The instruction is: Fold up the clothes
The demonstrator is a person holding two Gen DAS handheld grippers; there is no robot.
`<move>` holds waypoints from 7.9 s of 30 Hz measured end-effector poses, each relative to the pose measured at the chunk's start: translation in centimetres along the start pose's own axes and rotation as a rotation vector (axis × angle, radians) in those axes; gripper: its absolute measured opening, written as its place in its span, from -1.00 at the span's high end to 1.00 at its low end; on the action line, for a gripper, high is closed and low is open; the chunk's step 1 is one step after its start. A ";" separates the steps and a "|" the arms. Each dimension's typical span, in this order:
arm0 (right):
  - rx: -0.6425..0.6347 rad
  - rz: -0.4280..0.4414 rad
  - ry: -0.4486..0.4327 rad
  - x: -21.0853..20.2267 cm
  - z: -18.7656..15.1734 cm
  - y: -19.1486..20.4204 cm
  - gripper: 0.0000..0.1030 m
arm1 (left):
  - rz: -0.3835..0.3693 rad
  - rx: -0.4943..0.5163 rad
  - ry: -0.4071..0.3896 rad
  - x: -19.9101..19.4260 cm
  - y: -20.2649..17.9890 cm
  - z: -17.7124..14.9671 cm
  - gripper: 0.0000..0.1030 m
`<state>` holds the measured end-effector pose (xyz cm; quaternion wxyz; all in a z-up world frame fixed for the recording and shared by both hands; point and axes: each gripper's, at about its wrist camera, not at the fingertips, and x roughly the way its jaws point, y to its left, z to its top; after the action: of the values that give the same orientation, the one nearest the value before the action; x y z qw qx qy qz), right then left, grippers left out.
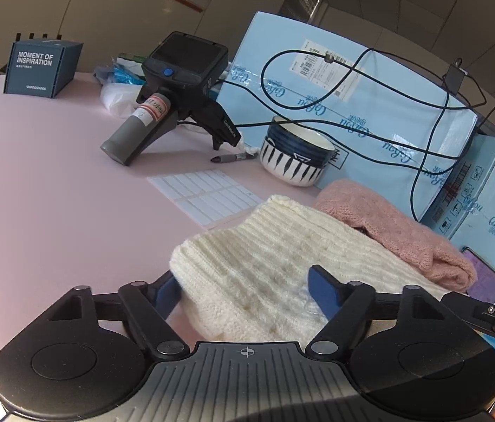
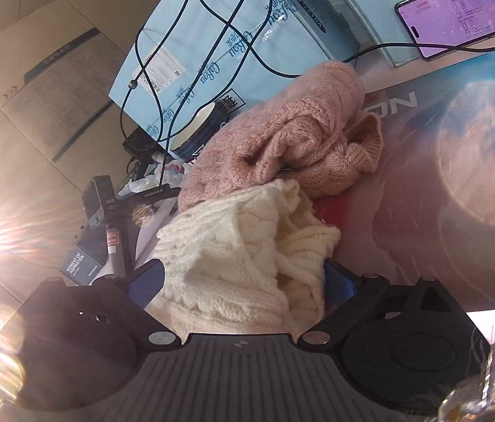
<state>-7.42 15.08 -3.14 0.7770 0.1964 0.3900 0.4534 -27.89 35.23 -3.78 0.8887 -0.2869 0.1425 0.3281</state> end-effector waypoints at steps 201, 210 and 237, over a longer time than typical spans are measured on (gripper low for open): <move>-0.698 -0.722 -0.338 -21.7 4.7 -9.2 -0.79 | -0.608 0.649 0.375 11.4 -29.9 -8.7 -0.73; -0.414 -0.737 -0.149 -16.8 9.0 -15.5 0.28 | -0.722 0.726 0.398 10.6 -30.9 -9.5 0.26; 0.181 -0.510 -0.617 -30.9 3.1 -16.0 -0.66 | -0.383 0.801 0.219 10.3 -29.2 -7.2 -0.35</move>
<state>-4.93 -19.47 1.47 0.9246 0.2876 0.2131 0.1302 -1.31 17.95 -1.92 0.9539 0.0254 0.2956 0.0445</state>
